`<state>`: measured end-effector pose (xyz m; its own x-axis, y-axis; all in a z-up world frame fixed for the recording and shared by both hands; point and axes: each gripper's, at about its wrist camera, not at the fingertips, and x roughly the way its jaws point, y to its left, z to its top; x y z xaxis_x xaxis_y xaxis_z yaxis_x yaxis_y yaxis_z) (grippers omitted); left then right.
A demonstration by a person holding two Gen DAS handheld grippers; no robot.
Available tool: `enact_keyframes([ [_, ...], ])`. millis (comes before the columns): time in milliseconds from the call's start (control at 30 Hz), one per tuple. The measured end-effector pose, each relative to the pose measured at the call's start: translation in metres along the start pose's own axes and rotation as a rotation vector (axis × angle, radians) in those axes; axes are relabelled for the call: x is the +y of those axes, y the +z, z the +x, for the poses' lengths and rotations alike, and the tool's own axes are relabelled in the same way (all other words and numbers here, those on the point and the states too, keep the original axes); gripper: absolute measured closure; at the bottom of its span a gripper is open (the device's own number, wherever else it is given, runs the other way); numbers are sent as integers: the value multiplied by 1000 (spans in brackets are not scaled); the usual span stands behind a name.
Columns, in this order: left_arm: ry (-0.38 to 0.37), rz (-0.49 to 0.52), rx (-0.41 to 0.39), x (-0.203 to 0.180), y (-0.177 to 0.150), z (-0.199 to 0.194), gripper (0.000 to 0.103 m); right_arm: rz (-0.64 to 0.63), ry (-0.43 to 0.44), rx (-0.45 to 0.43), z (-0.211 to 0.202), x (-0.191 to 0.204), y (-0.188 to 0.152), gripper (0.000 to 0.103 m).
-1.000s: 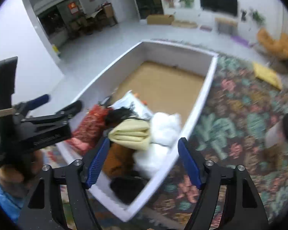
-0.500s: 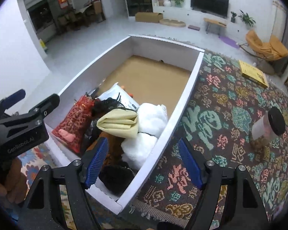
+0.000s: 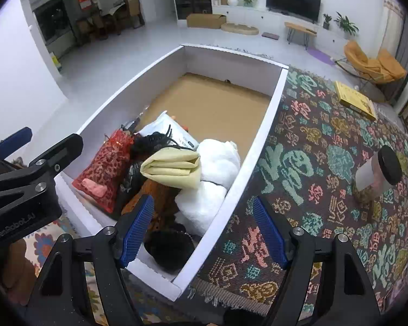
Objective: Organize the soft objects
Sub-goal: 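Open the right tool to drop the black pouch into the white box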
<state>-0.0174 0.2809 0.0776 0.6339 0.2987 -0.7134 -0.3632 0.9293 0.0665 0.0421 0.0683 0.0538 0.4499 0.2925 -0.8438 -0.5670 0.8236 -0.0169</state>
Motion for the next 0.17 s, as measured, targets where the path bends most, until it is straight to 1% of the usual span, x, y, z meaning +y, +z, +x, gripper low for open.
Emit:
enact_keyframes([
  [67, -8, -13, -8, 1, -3, -2, 2, 0, 2, -4, -1, 1, -1, 25],
  [167, 17, 6, -24, -4, -6, -4, 2, 2, 8, -21, -4, -2, -3, 25],
])
